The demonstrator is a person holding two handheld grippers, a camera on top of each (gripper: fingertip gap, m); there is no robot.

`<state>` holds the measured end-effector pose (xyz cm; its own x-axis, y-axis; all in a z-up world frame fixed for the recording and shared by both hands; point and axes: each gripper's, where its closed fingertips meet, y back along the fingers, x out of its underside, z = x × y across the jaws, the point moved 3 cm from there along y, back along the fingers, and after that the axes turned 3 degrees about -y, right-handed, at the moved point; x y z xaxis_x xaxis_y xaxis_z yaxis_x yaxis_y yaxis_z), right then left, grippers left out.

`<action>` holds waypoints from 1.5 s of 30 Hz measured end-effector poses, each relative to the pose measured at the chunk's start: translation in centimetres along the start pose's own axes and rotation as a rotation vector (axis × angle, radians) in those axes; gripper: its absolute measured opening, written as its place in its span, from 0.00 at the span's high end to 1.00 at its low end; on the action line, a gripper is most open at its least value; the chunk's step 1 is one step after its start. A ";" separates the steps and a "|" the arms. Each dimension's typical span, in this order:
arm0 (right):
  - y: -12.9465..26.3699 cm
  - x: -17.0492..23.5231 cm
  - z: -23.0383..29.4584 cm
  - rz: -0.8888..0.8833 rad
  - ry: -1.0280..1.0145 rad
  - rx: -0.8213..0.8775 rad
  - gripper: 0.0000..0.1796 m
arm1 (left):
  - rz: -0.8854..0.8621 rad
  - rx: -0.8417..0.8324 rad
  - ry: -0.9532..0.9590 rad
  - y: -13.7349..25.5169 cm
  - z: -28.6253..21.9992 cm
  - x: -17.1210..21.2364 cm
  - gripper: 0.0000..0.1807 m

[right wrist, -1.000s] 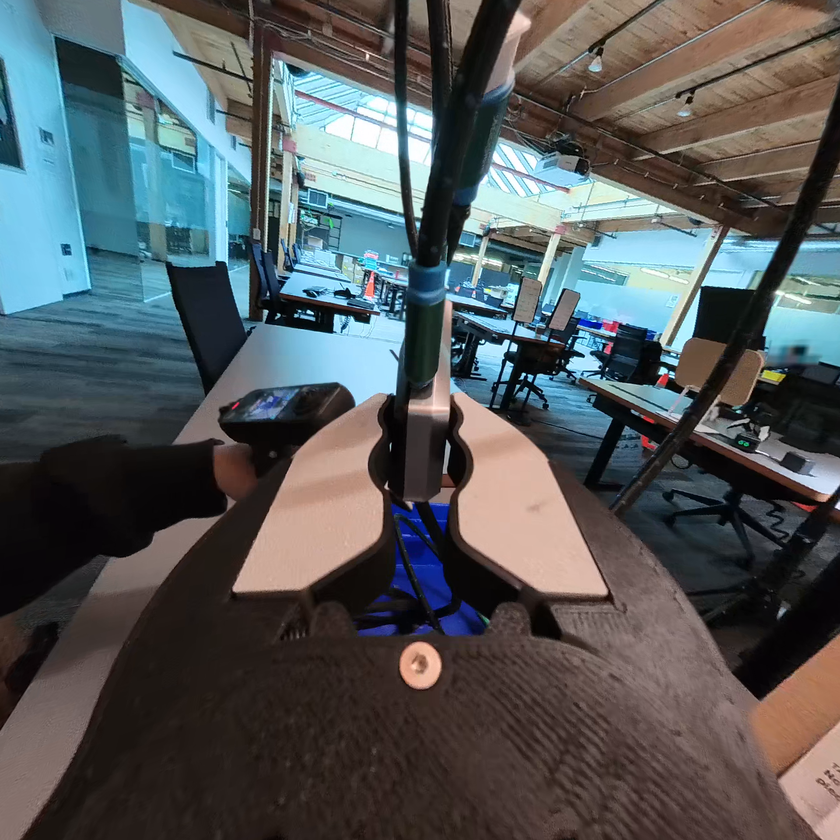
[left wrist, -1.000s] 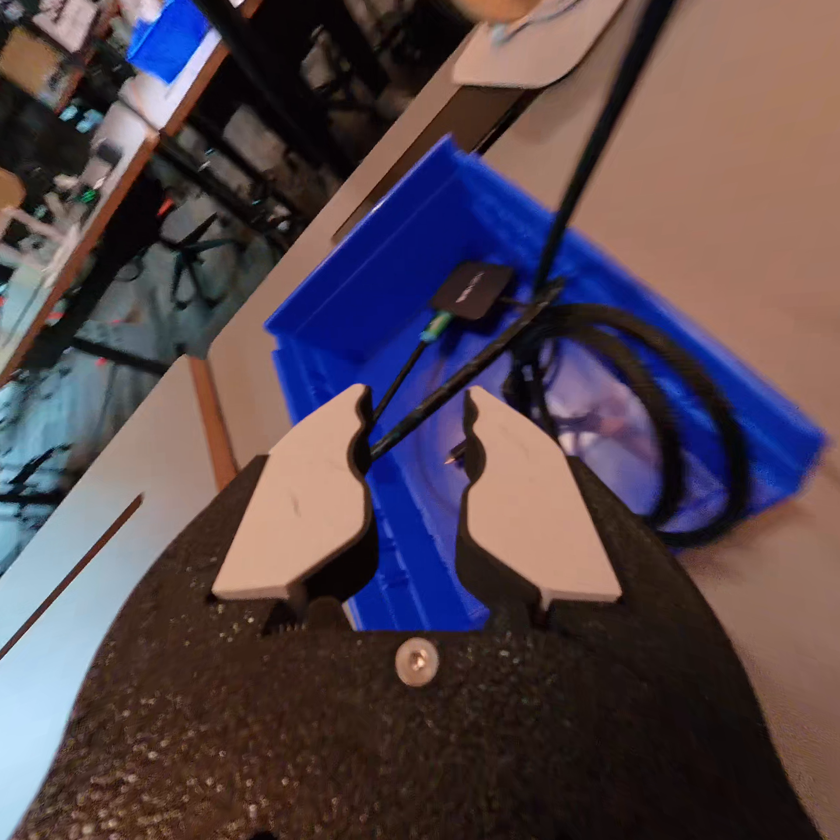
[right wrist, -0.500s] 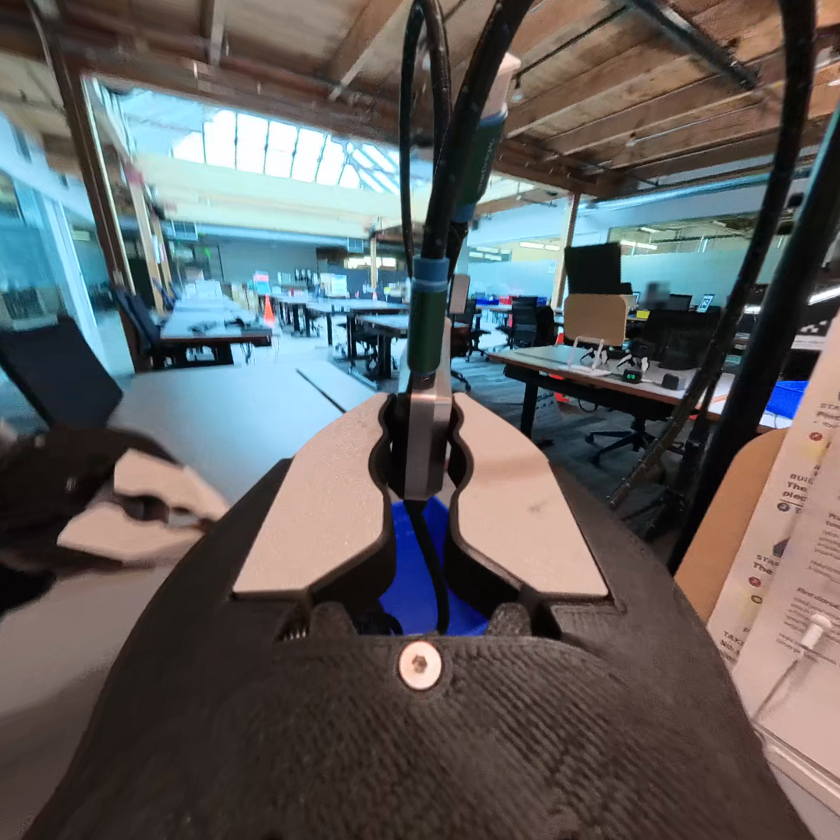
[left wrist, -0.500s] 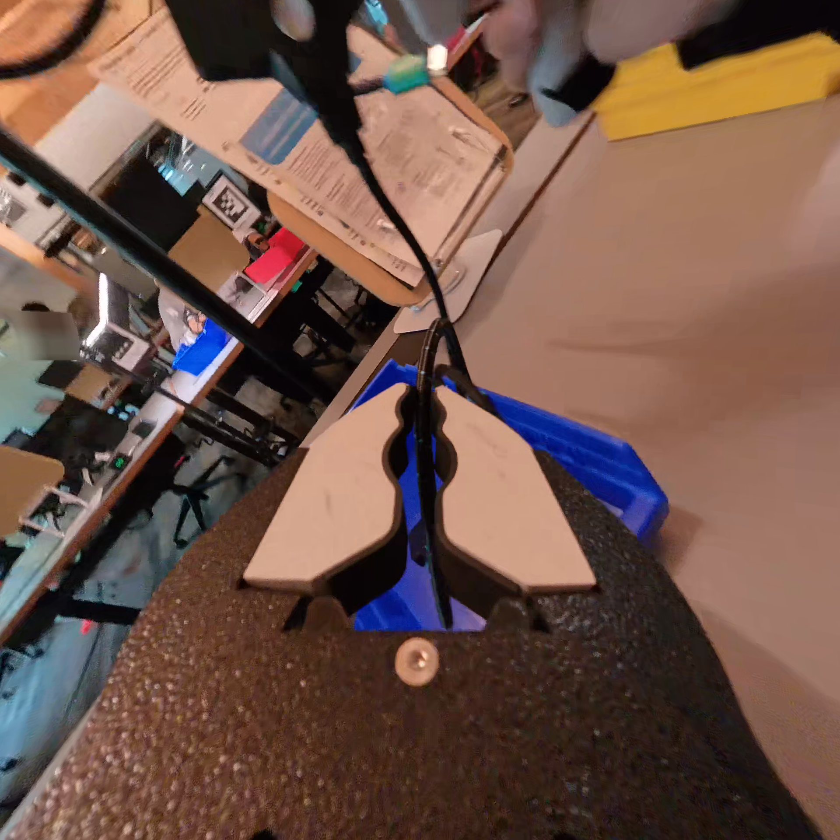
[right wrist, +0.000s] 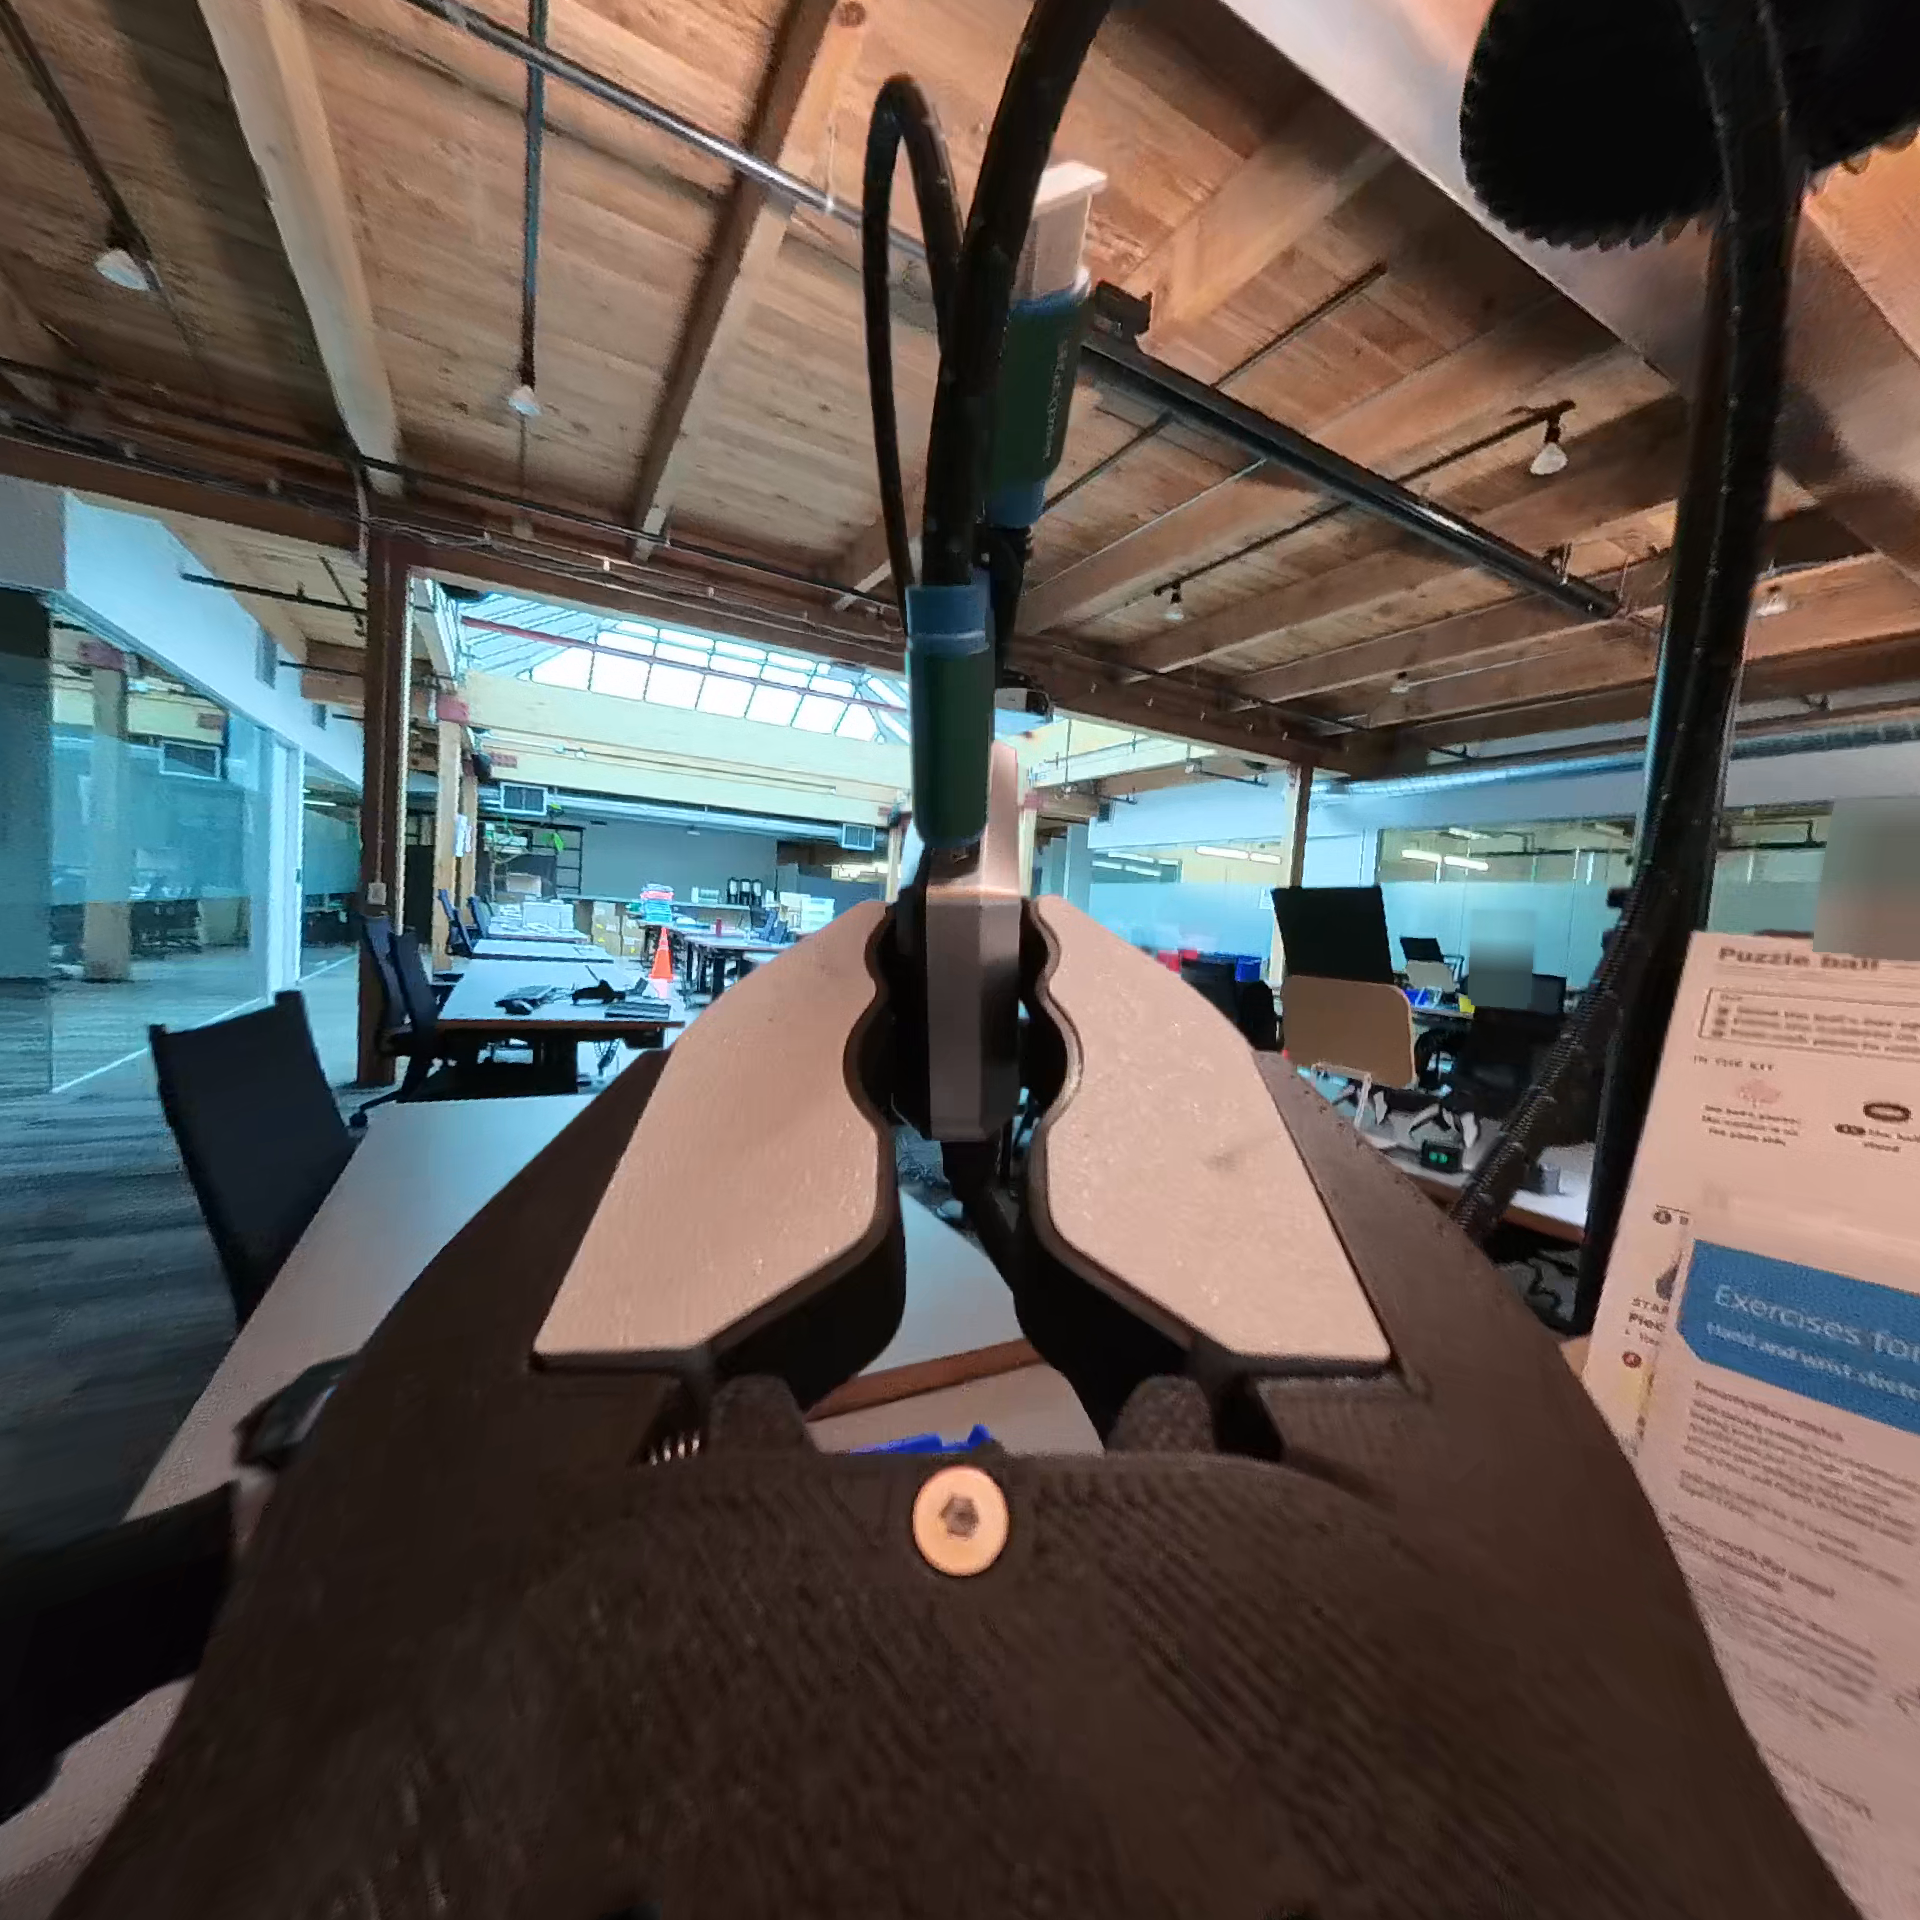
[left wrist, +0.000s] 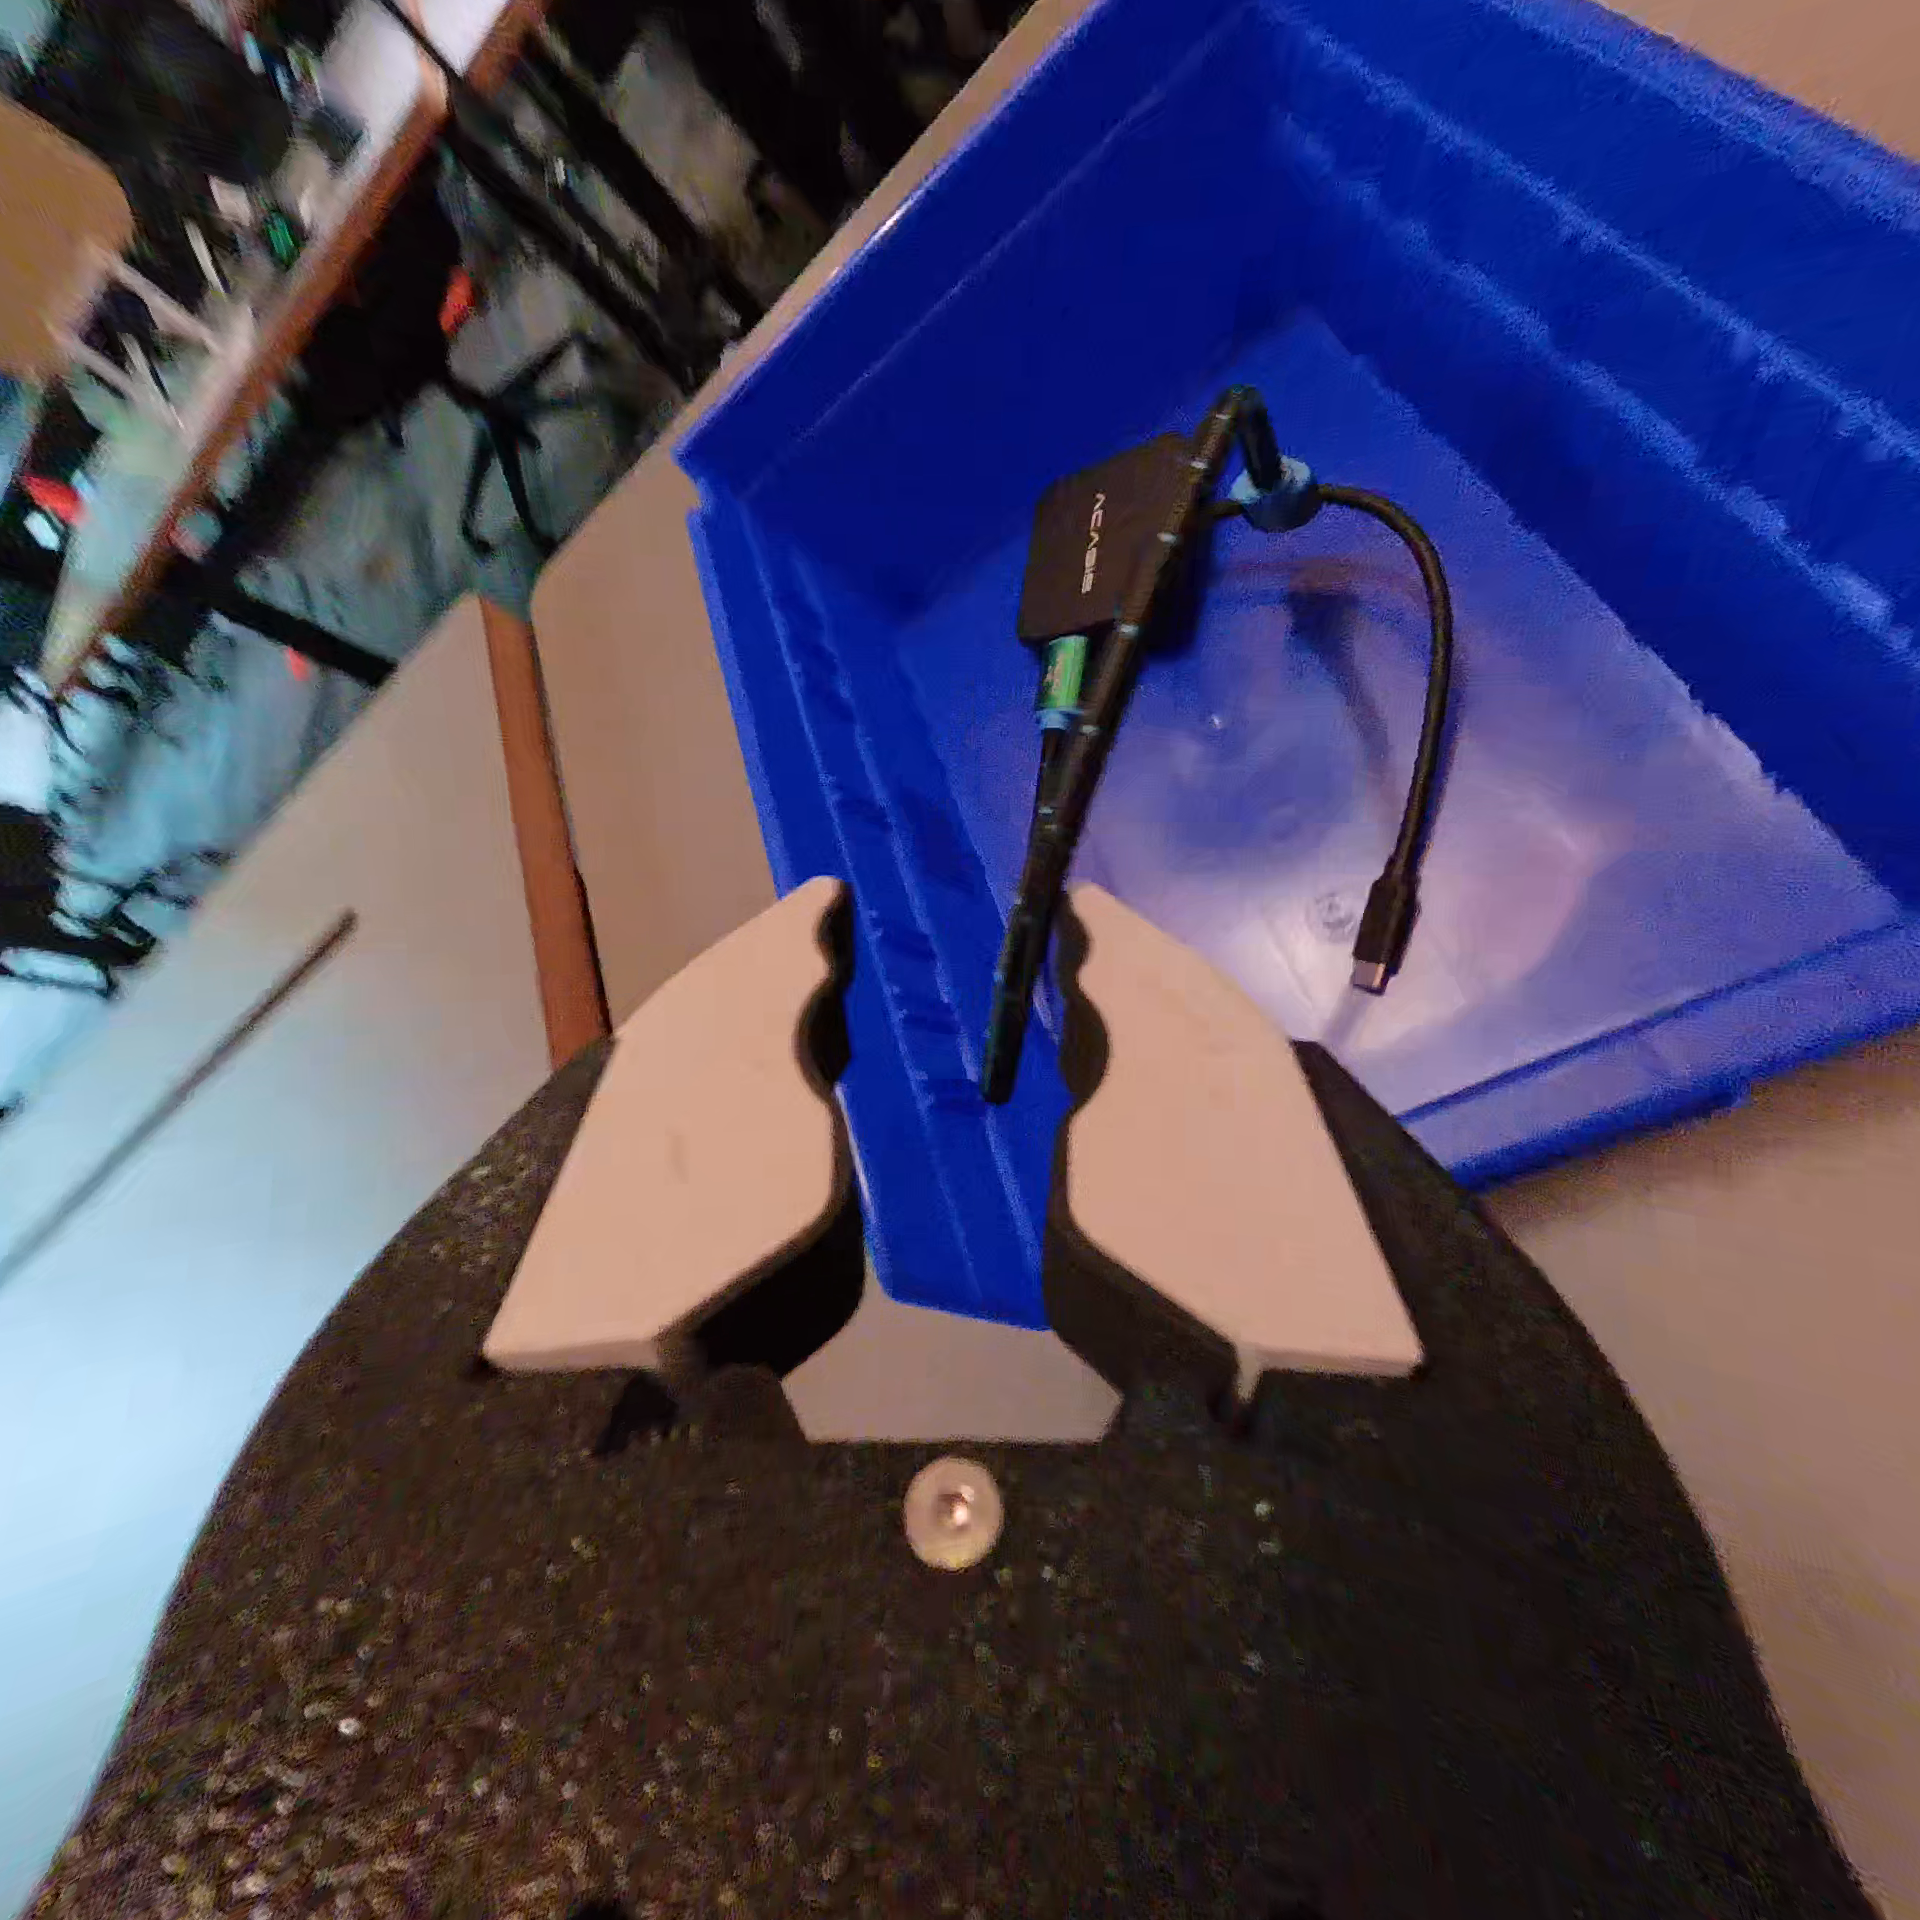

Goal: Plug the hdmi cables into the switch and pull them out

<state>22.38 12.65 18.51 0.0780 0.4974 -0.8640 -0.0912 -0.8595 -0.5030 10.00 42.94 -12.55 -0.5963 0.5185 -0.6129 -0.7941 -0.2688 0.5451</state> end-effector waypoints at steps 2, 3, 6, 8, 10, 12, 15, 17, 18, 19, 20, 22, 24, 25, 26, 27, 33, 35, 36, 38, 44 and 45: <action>1.0 -0.3 -0.2 0.046 -0.021 0.020 0.89 | 0.019 0.018 0.233 -0.2 1.1 -0.8 0.67; 1.6 -0.2 -0.6 0.075 -0.029 0.042 0.89 | -0.051 0.025 0.324 0.5 1.5 -2.2 0.66; 3.8 1.3 -1.6 0.159 -0.048 0.102 0.89 | -0.406 0.029 0.477 5.1 1.3 -9.0 0.69; 5.4 2.7 -1.9 0.193 -0.096 0.132 0.89 | -0.626 0.111 0.462 8.5 -1.8 -14.3 0.71; 6.9 4.2 -1.6 0.188 -0.188 0.151 0.89 | -0.724 0.207 0.411 10.3 -6.2 -18.9 0.69; 8.4 5.6 -0.8 0.162 -0.321 0.145 0.89 | -0.827 0.334 0.392 11.1 -10.7 -22.8 0.66; 10.9 6.7 0.7 0.077 -0.511 0.107 0.89 | -1.006 0.607 0.546 11.3 -15.1 -26.9 0.66; 12.7 7.0 1.4 0.030 -0.615 0.074 0.89 | -1.075 0.825 0.715 10.6 -16.3 -28.1 0.69; 13.5 7.2 1.8 0.017 -0.666 0.046 0.89 | -1.113 0.954 0.765 10.5 -16.9 -28.5 0.73; 14.2 7.5 2.2 0.022 -0.708 0.023 0.89 | -1.138 1.093 0.794 10.6 -17.7 -28.9 0.77; 14.9 7.8 2.4 0.029 -0.723 0.012 0.89 | -1.147 1.231 0.795 10.9 -18.7 -29.2 0.83; 16.1 8.2 2.3 0.053 -0.664 0.025 0.88 | -1.116 1.408 0.771 10.6 -20.6 -29.5 0.89; 17.3 8.6 1.7 0.098 -0.598 0.050 0.88 | -1.091 1.446 0.749 9.8 -21.7 -29.6 0.90; 18.0 8.9 1.4 0.145 -0.562 0.029 0.87 | -1.068 1.448 0.739 9.6 -22.0 -29.6 0.89; 18.7 9.3 1.2 0.206 -0.508 0.007 0.86 | -1.031 1.458 0.747 9.4 -22.0 -29.6 0.90; 19.6 9.4 1.0 0.259 -0.436 -0.008 0.82 | -0.982 1.489 0.777 9.3 -21.7 -29.4 0.90; 23.9 8.9 -0.2 0.390 0.505 0.084 0.53 | -0.647 1.542 0.757 7.0 -20.7 -27.9 0.89; 23.5 9.7 0.5 0.399 0.669 0.060 0.50 | -0.563 1.584 0.716 6.6 -21.2 -27.6 0.90; 23.2 10.5 0.8 0.406 0.728 0.055 0.49 | -0.536 1.592 0.691 6.5 -21.7 -27.5 0.90; 22.8 12.7 0.9 0.463 0.815 0.052 0.49 | -0.501 1.603 0.646 6.6 -22.7 -27.5 0.90; 23.0 14.6 -0.6 0.509 1.200 0.160 0.55 | -0.405 1.657 0.489 6.1 -24.4 -27.4 0.90; 23.2 14.8 -0.9 0.525 1.176 0.157 0.56 | -0.405 1.634 0.453 5.8 -24.6 -27.4 0.90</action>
<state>22.27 -0.02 -5.94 0.8103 -0.3627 -0.4603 -0.4847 -0.8563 -0.1783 18.82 7.25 -6.65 -0.6164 0.0142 -0.7873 -0.1331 0.9836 0.1219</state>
